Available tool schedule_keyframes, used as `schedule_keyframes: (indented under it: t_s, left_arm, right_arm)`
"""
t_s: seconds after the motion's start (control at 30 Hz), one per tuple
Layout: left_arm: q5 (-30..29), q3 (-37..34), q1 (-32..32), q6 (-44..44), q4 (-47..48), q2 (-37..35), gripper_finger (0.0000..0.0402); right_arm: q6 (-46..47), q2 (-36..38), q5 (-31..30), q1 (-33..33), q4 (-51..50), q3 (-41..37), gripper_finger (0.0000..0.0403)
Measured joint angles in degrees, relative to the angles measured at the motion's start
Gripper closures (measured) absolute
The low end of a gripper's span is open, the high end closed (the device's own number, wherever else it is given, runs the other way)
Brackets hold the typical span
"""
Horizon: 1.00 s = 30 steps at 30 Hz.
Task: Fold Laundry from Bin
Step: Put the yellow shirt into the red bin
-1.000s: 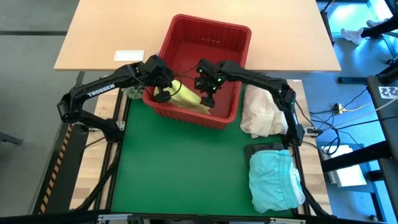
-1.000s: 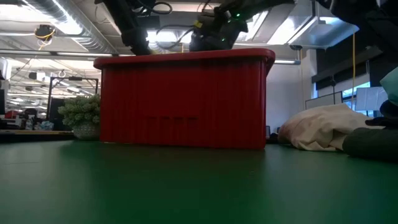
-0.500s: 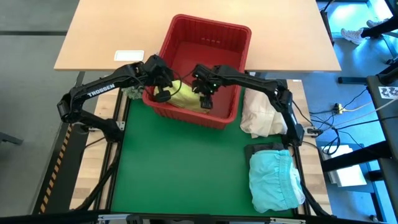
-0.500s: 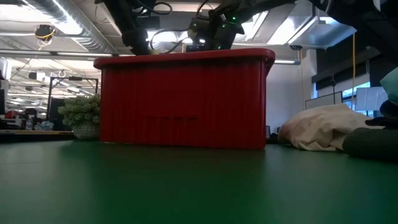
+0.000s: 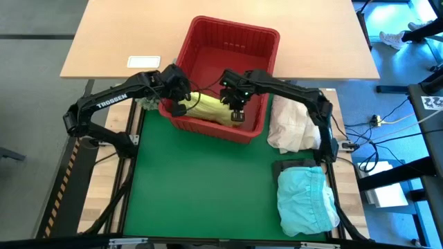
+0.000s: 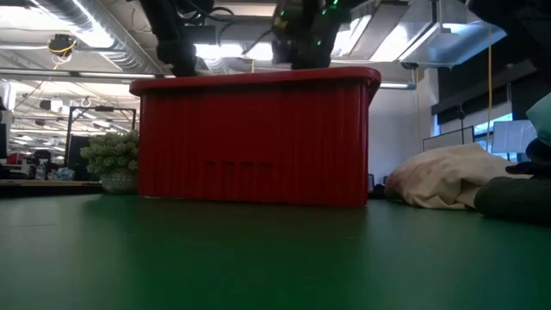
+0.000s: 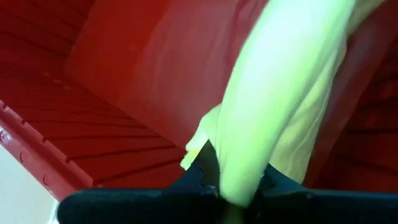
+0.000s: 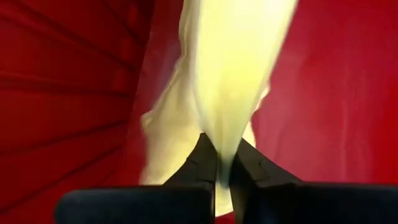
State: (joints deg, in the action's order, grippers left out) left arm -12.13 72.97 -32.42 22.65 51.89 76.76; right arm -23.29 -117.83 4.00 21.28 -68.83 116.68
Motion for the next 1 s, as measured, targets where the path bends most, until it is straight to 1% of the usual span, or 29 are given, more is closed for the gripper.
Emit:
schedule_keyframes:
  t_s: [0.07, 0.2, 0.3, 0.37, 0.47, 0.53, 0.6, 0.77, 0.9, 1.0]
  left_arm:
    - [-0.08, 0.02, 0.69, -0.14, 0.95, -0.62, 0.0394]
    - [0.94, 0.07, 2.06, -0.22, 1.58, -2.36, 0.0394]
    - [3.22, 0.07, 3.17, -1.24, 1.96, -3.70, 0.0394]
    - [4.58, 0.07, 3.99, -1.72, 2.11, -3.95, 0.0394]
    - [7.22, 0.07, 4.06, -2.16, 2.78, -3.50, 0.0394]
    - [9.48, 0.09, 3.35, -2.16, 2.86, -2.18, 0.0394]
    - [10.56, 0.07, 1.80, -2.14, 3.22, -0.19, 0.0394]
    - [11.84, 0.04, -2.88, -1.16, 2.77, 5.80, 0.0394]
    - [12.75, 0.11, -6.15, -0.12, 0.52, 10.07, 0.0394]
    - [10.13, 0.05, -8.06, 1.18, -4.80, 12.76, 0.0394]
  right_arm:
    - [0.67, 1.88, 0.56, 0.04, -0.70, 0.00, 0.0392]
    - [1.34, 5.12, 3.58, 0.08, -2.00, 0.00, 0.0392]
    - [2.38, 6.63, 7.47, 0.04, -3.60, 0.00, 0.0392]
    - [2.47, 6.89, 9.02, 0.06, -4.61, 0.00, 0.0392]
    - [2.47, 6.79, 9.12, 0.07, -5.55, -0.04, 0.0392]
    - [2.27, 6.33, 9.21, 0.57, -5.40, -0.04, 0.0392]
    - [2.23, 4.98, 9.57, 1.25, -5.20, -0.07, 0.0392]
    - [2.74, 0.71, 8.52, 3.80, -4.56, -0.15, 0.0392]
    - [3.54, -2.77, 4.79, 5.62, -2.49, -0.15, 0.0392]
    - [3.81, -4.27, 1.29, 6.81, -0.33, -0.15, 0.0392]
